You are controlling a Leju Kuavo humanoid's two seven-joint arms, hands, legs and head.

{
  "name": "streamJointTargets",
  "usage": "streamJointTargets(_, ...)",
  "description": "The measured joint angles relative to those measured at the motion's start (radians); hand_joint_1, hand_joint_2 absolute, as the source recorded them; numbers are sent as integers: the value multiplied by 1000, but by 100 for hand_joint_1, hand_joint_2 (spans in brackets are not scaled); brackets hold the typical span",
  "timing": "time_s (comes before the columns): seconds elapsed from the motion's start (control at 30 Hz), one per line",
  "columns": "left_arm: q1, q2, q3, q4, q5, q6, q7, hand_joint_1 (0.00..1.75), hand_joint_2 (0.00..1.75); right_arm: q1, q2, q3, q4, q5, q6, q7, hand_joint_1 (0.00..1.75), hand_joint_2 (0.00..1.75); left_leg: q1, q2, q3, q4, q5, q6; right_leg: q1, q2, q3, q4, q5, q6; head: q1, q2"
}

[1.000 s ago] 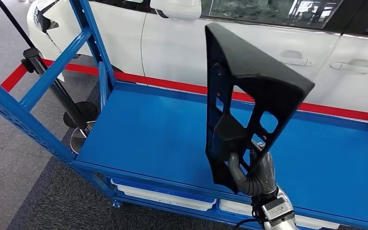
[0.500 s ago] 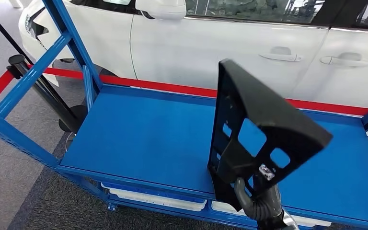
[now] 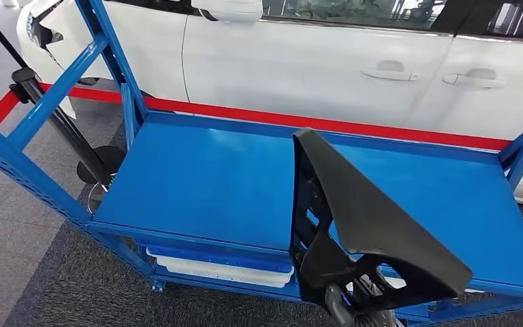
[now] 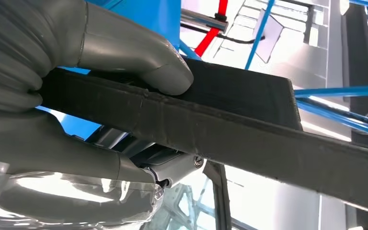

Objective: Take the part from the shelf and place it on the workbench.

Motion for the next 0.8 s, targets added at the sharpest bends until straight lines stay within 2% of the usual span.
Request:
streamJointTargets(0.03,0,0,0,0,-1,0,1,0,0,2,6,0,0,1,0,0,175,175,-1,0,-6,3,5,-6,0,-3,50,-75,16,-1,0,0)
streamJointTargets(0.07,0,0,0,0,-3,0,1,0,0,7,11,0,0,2,1,0,175,175,-1,0,-9,3,11,-12,2,-5,83,-129,25,-3,0,0)
streamJointTargets(0.1,-1,0,0,0,-3,-1,2,0,0,12,13,1,0,3,1,0,175,175,-2,0,-11,3,18,-19,4,-5,101,-162,27,-6,0,0)
streamJointTargets(0.17,1,0,1,0,-4,-1,2,0,0,20,14,2,0,4,1,-1,175,175,-1,0,-15,-1,32,-34,8,-2,94,-171,35,-16,0,0)
streamJointTargets(0.2,2,0,1,0,-5,-1,3,0,0,21,14,2,0,5,1,-1,175,175,0,-2,-20,3,29,-41,8,-3,86,-173,43,-23,0,0)
streamJointTargets(0.23,3,1,2,0,-6,-2,5,0,0,22,13,2,0,6,2,-1,175,175,1,-3,-28,16,8,-47,7,-3,77,-173,53,-32,0,0)
streamJointTargets(0.27,4,2,2,0,-7,-2,6,0,0,23,12,2,0,6,2,-1,175,175,2,-4,-40,48,-31,-51,7,-5,66,-175,64,-41,0,0)
streamJointTargets(0.33,5,3,2,0,-8,-3,9,0,0,25,10,2,0,7,5,0,175,175,3,-6,-71,160,-135,-54,11,-6,39,-172,84,-52,0,0)
streamJointTargets(0.37,6,3,2,0,-9,-3,9,0,0,26,10,2,0,7,6,0,175,175,3,-6,-82,221,-169,-55,15,-6,24,-169,94,-55,0,0)
streamJointTargets(0.4,6,3,2,0,-10,-3,10,0,0,27,10,2,0,7,8,0,175,175,2,-6,-81,263,-179,-55,18,-6,7,-165,103,-56,0,0)
streamJointTargets(0.43,6,3,2,0,-11,-3,10,0,0,28,10,2,0,7,8,1,175,175,2,-6,-67,277,-166,-53,20,-5,-10,-159,111,-56,0,0)
streamJointTargets(0.47,5,4,2,0,-12,-4,10,0,0,29,10,2,0,8,8,1,175,175,1,-7,-36,256,-137,-50,22,-5,-27,-151,118,-55,0,0)
streamJointTargets(0.5,5,5,2,0,-15,-5,11,0,0,30,10,2,0,8,8,2,175,175,-1,-8,10,205,-109,-45,24,-4,-42,-143,124,-53,0,0)
streamJointTargets(0.53,5,6,2,-1,-17,-6,11,0,0,32,10,2,0,10,8,4,175,175,-3,-10,61,135,-99,-38,26,-4,-55,-136,129,-51,0,0)
streamJointTargets(0.57,4,8,2,-1,-19,-7,11,0,0,33,10,2,-1,11,6,6,175,175,-6,-12,108,66,-101,-33,27,-3,-64,-130,134,-47,0,0)
streamJointTargets(0.6,4,8,2,-2,-19,-8,11,0,0,34,10,2,-2,12,5,8,175,175,-9,-14,137,16,-110,-28,27,-4,-69,-126,140,-41,0,0)
streamJointTargets(0.63,4,9,2,-3,-20,-8,11,0,0,35,10,2,-4,13,3,10,175,175,-12,-15,150,-12,-119,-24,26,-4,-73,-125,148,-36,0,0)
streamJointTargets(0.7,6,9,2,-3,-20,-11,11,0,0,39,10,2,-5,14,0,11,175,175,-11,-12,142,-24,-106,-14,25,-3,-76,-127,159,-24,0,0)
streamJointTargets(0.73,7,10,2,-3,-21,-14,11,0,0,42,10,2,-6,14,-2,12,175,175,-9,-9,135,-28,-96,-7,24,-2,-82,-119,146,-20,0,0)
streamJointTargets(0.77,7,10,2,-3,-23,-16,10,0,0,46,11,1,-7,14,-3,13,175,175,-6,-6,125,-31,-84,1,23,-1,-92,-96,113,-16,0,0)
streamJointTargets(0.8,8,10,2,-3,-25,-19,10,0,0,50,11,1,-8,14,-4,14,175,175,-4,-2,113,-33,-73,7,20,0,-105,-54,64,-13,0,0)
